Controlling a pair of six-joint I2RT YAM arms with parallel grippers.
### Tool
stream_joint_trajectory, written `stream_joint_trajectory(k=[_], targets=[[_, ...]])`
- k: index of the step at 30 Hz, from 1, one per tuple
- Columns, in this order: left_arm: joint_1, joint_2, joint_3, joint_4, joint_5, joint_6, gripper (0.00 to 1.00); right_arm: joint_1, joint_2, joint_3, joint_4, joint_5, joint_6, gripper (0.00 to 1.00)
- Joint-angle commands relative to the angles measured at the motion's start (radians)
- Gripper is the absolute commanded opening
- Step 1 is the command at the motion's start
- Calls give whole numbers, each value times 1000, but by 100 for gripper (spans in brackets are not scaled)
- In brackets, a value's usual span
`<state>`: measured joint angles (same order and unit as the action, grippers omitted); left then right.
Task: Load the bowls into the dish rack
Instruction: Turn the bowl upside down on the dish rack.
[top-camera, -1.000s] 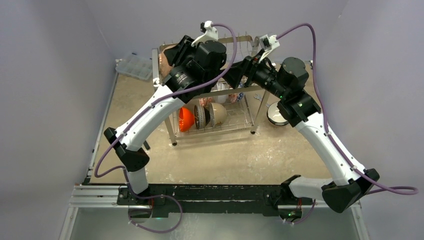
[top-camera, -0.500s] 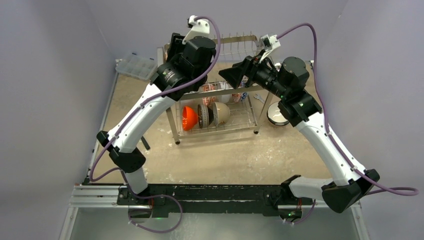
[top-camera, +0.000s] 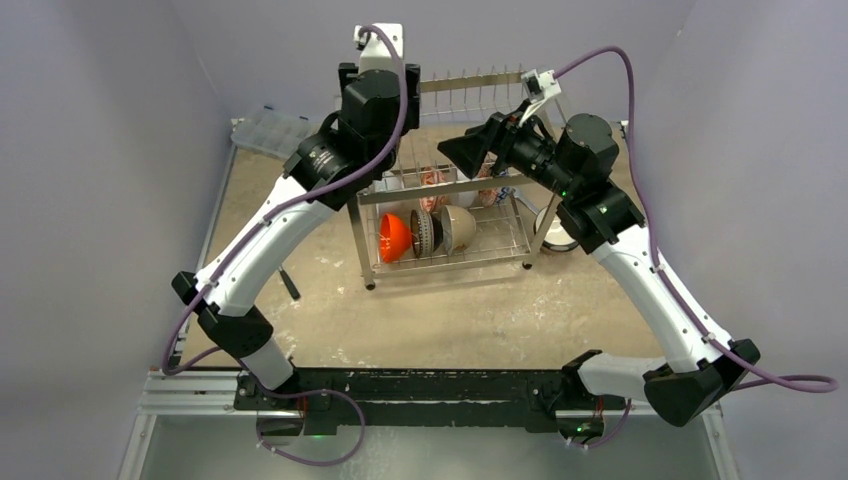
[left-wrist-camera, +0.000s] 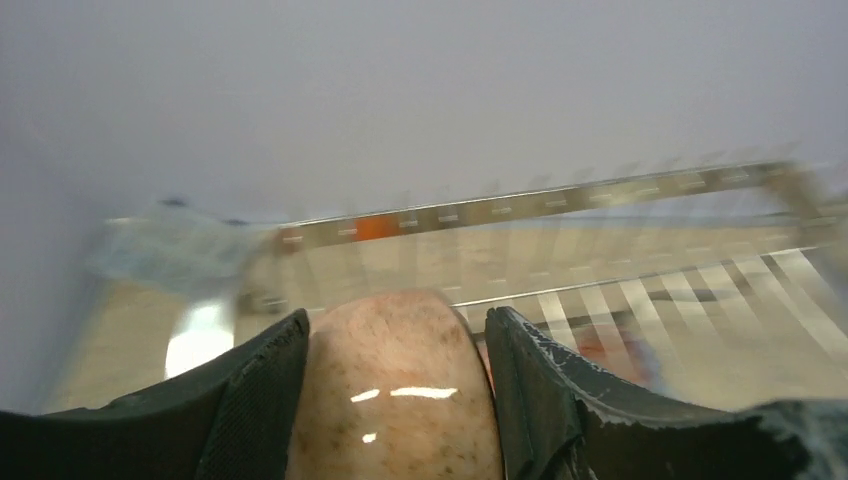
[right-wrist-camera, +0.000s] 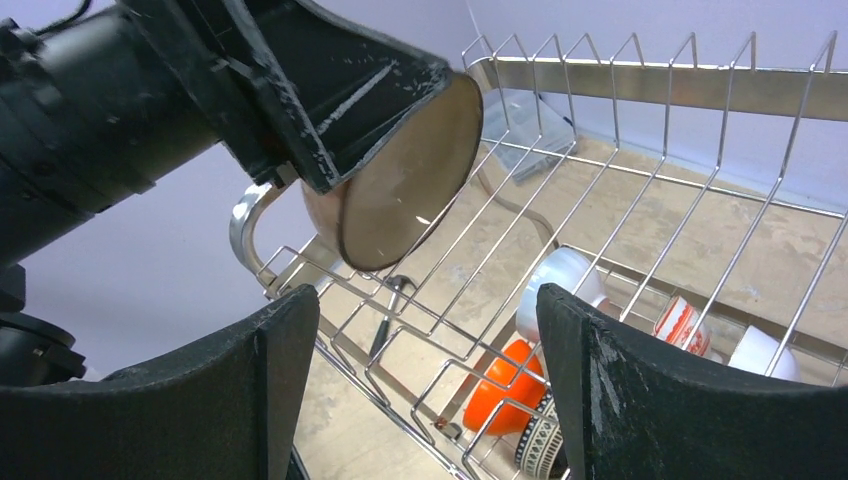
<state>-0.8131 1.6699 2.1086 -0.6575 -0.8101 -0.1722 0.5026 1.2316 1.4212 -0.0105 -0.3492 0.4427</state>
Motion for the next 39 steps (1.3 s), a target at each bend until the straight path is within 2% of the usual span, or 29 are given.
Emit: stream_joint_trajectory(k=[1,6,12,17,21,28,33,39], targets=[[-40,-8,-61,199,419,-297,62,-6,-16,28,14,-4,-14,82],[-38,-12,-71,221,500,-325,62,-6,-10,23,31,-30,-2,82],[-25,-28,-75,212,476,-327,65,-7,-5,39,15,-27,-15,82],[-1,-77,-82,185,386,-313,71,-15,10,83,-27,-18,-36,84],[2,-145,-100,166,305,-236,78,-45,26,120,-36,-60,-33,85],[2,-353,-259,133,153,-154,92,-135,31,166,-45,-127,-11,86],[2,-526,-422,77,107,-194,95,-192,-33,165,-80,-31,-27,89],[2,-724,-635,48,152,-266,95,-206,-159,162,-170,237,-71,96]])
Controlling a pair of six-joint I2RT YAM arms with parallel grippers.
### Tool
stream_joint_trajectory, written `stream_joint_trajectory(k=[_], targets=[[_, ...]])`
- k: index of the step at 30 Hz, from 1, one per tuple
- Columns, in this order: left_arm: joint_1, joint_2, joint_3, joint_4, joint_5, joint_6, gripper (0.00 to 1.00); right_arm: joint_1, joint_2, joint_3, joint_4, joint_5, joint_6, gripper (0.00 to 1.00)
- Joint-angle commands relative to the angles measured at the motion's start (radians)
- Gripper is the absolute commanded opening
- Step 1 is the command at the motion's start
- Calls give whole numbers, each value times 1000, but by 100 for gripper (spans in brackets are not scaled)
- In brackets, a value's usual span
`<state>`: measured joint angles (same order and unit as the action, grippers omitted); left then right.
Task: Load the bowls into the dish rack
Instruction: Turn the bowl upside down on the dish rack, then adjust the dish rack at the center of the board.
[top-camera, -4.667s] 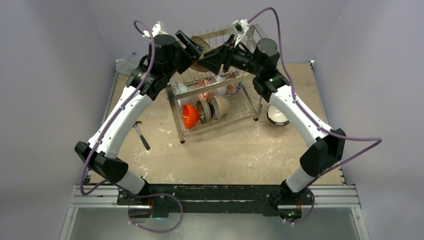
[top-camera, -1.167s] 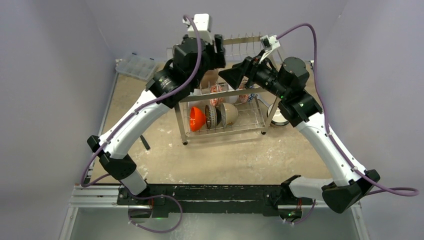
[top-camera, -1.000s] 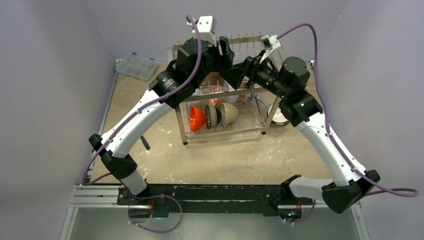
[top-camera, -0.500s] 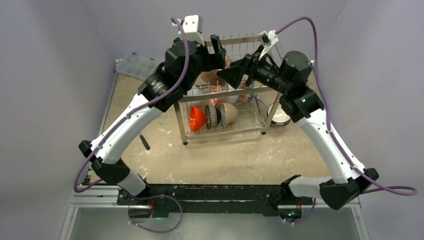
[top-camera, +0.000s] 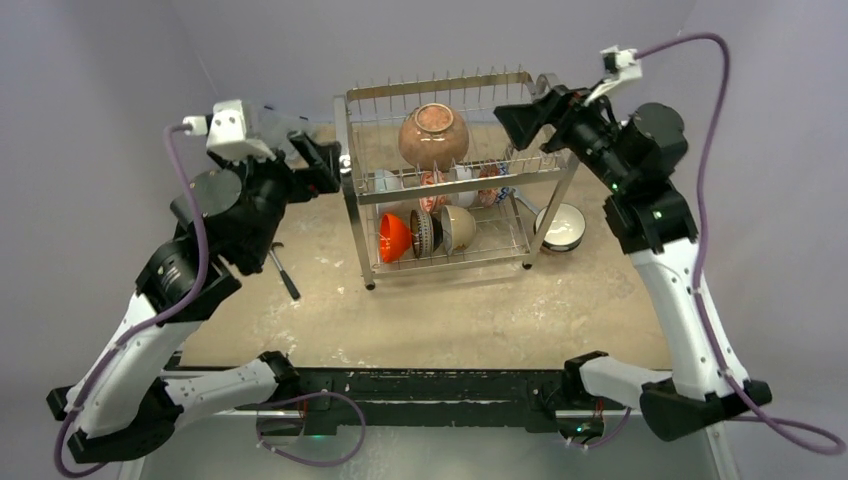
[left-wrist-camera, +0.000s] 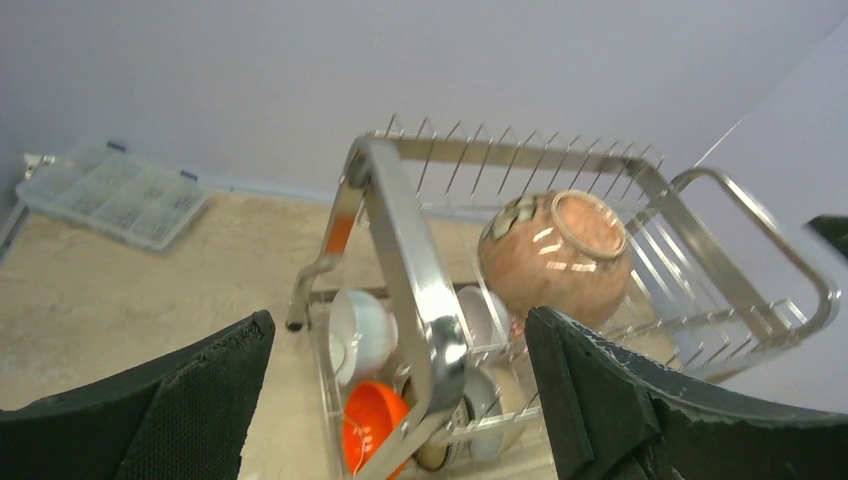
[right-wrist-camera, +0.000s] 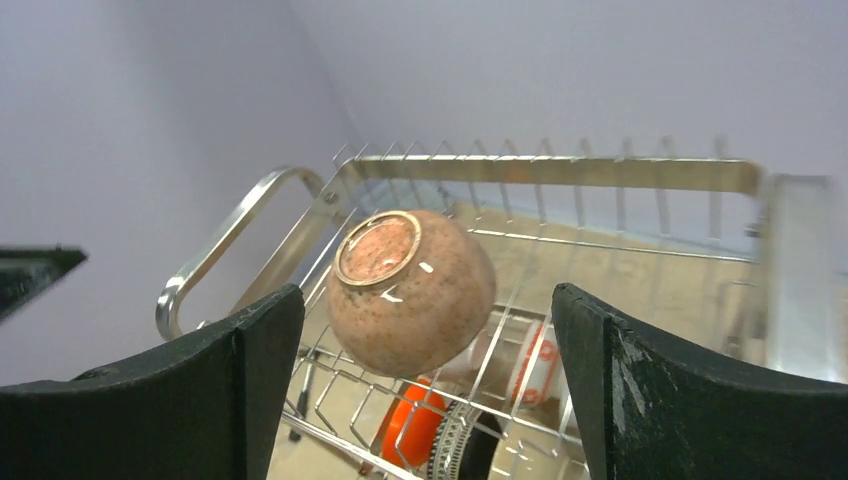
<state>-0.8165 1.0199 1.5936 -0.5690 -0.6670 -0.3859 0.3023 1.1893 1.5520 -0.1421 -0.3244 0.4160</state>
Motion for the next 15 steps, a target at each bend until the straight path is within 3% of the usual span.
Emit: stream_joint_trajectory(k=[1,7,15], targets=[[5,-108,-157,-44,18,-62,95,-6,-136,31,-59,272,-51,97],[6,-255,-393,-10,164,-106,98,-5,-229,-49,-216,491,-75,99],[5,-512,-762,212,464,-199,98,-5,-324,-330,-223,384,-7,98]])
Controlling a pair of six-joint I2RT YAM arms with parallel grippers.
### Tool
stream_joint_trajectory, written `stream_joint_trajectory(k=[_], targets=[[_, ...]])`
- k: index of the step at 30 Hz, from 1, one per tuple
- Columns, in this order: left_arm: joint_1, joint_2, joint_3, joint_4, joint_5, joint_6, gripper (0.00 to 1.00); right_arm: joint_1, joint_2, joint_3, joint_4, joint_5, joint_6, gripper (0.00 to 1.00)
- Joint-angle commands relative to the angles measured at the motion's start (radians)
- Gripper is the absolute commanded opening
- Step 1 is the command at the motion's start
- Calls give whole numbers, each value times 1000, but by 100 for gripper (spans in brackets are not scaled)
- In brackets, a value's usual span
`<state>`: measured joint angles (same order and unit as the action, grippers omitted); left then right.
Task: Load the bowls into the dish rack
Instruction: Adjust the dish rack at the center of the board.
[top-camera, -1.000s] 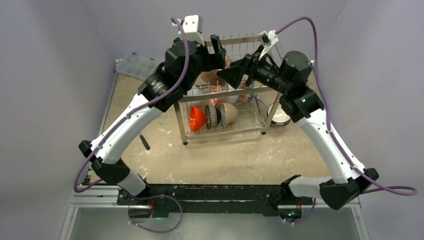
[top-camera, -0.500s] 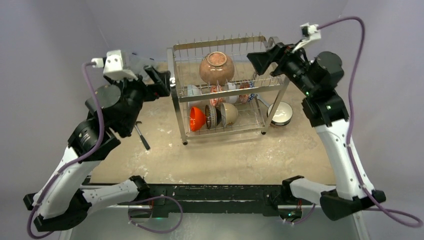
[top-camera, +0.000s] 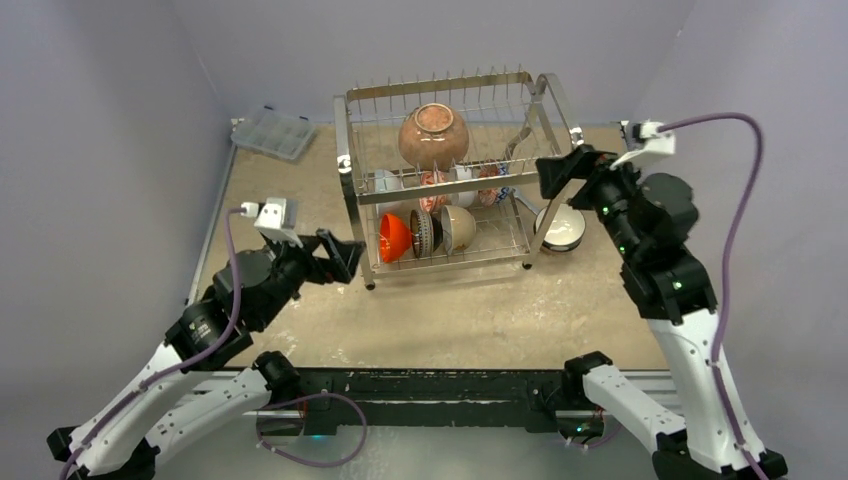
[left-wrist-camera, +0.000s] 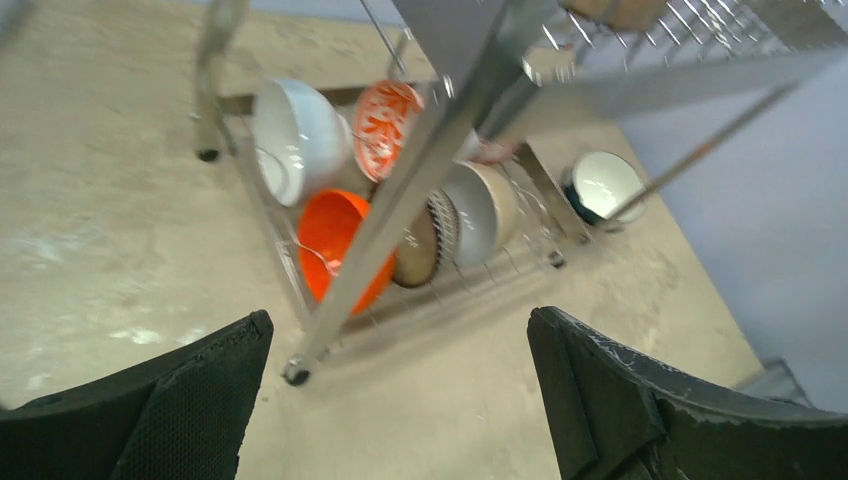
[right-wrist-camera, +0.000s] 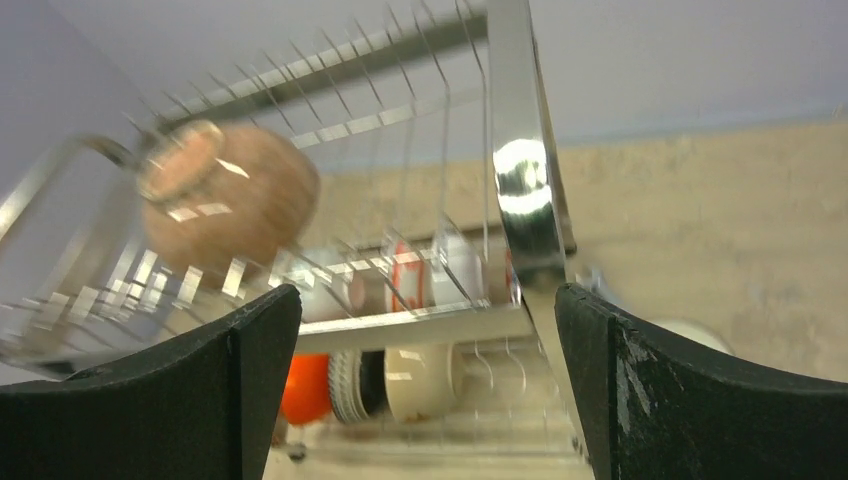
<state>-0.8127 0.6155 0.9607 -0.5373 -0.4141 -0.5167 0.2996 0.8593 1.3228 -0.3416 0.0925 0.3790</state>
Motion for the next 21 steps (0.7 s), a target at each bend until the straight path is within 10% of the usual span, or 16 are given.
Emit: stream_joint_trajectory(k=[1,12,21], targets=[[2,-139,-179,229,264,-78,97,-3,2,-123,-5,-62,35,98],[1,-90,-361,413,408,-115,96,-3,211,-10,120,-302,-41,73],[0,9,-437,509,369,-96,96,-3,298,20,142,-352,-56,79]])
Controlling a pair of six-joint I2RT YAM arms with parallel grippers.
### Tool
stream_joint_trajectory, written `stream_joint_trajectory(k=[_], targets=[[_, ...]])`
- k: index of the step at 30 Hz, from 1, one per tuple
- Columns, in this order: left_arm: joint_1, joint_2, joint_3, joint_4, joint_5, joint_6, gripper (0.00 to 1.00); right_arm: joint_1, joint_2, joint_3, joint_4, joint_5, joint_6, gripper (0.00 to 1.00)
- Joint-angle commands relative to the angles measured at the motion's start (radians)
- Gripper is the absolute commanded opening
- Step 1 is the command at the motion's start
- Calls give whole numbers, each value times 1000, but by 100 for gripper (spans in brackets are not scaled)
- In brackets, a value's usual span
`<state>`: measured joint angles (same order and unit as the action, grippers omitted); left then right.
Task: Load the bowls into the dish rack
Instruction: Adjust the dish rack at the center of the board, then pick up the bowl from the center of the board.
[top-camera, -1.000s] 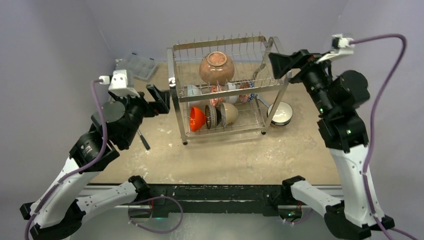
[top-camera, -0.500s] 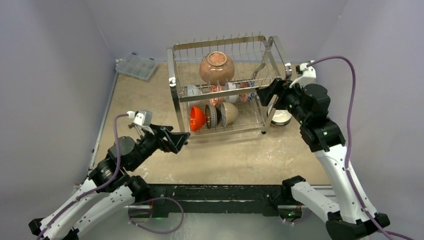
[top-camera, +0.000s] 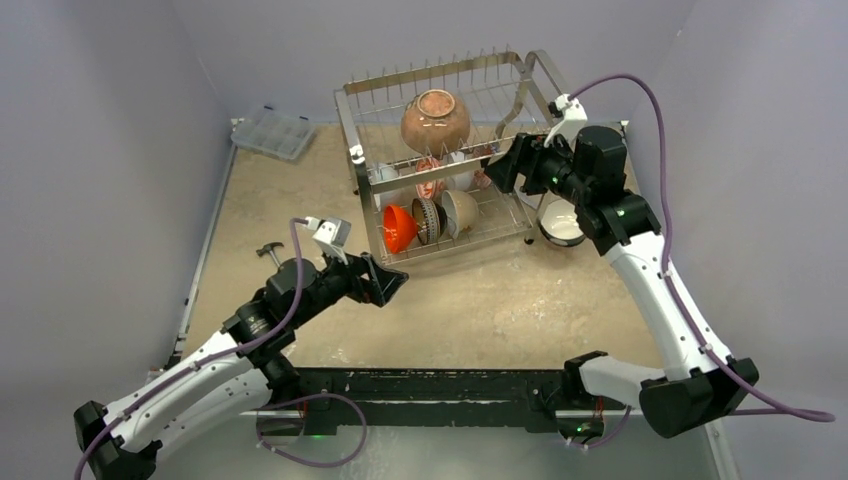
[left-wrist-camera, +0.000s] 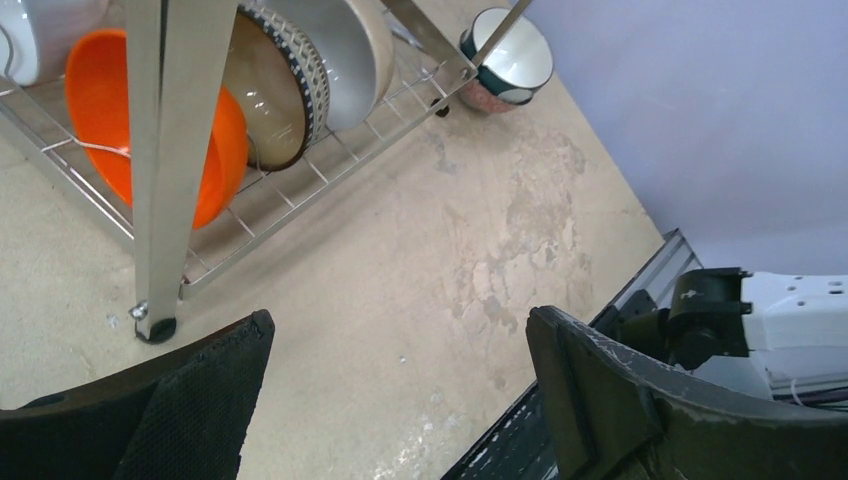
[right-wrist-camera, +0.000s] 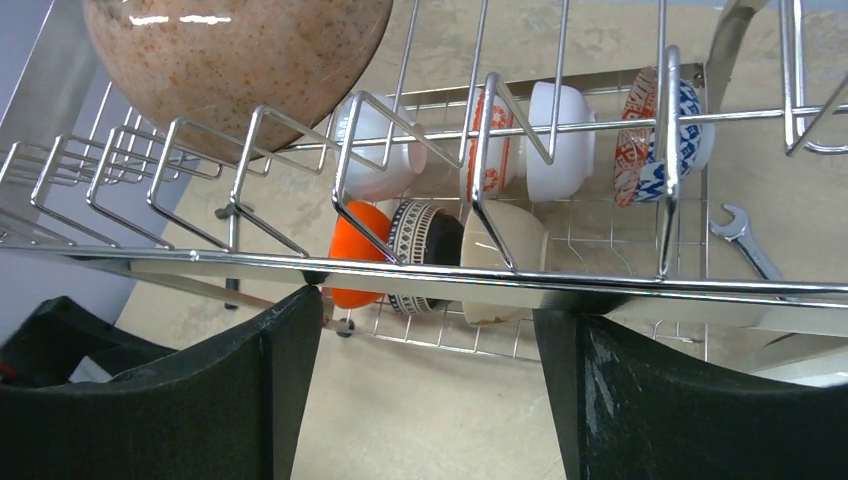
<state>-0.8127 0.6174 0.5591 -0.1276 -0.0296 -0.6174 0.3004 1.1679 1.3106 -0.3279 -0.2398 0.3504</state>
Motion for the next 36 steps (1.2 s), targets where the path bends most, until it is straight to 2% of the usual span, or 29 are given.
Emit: stream_joint_trajectory(k=[1,5,11,17,21,24,27,30,36], targets=[[0,9,-48,110,-29,4,96,-4,-21,20,127,-19,-27,80],[1,21,-91,182,-78,4,96,-4,-75,-53,122,-11,-19,83],[1,66,-117,221,-114,19,96,-4,-196,-266,116,51,12,83],[0,60,-143,241,-118,-14,96,-4,-325,-522,145,170,142,86],[0,52,-159,257,-117,-47,95,-9,-358,-668,188,258,266,98],[0,46,-167,259,-112,-74,95,-35,-345,-711,197,289,332,99],[1,36,-173,252,-110,-93,95,-119,-333,-737,181,293,382,99],[1,14,-183,247,-110,-109,95,-256,-331,-768,182,272,421,99],[0,-19,-187,204,-106,-113,95,-471,-255,-800,323,143,474,99]])
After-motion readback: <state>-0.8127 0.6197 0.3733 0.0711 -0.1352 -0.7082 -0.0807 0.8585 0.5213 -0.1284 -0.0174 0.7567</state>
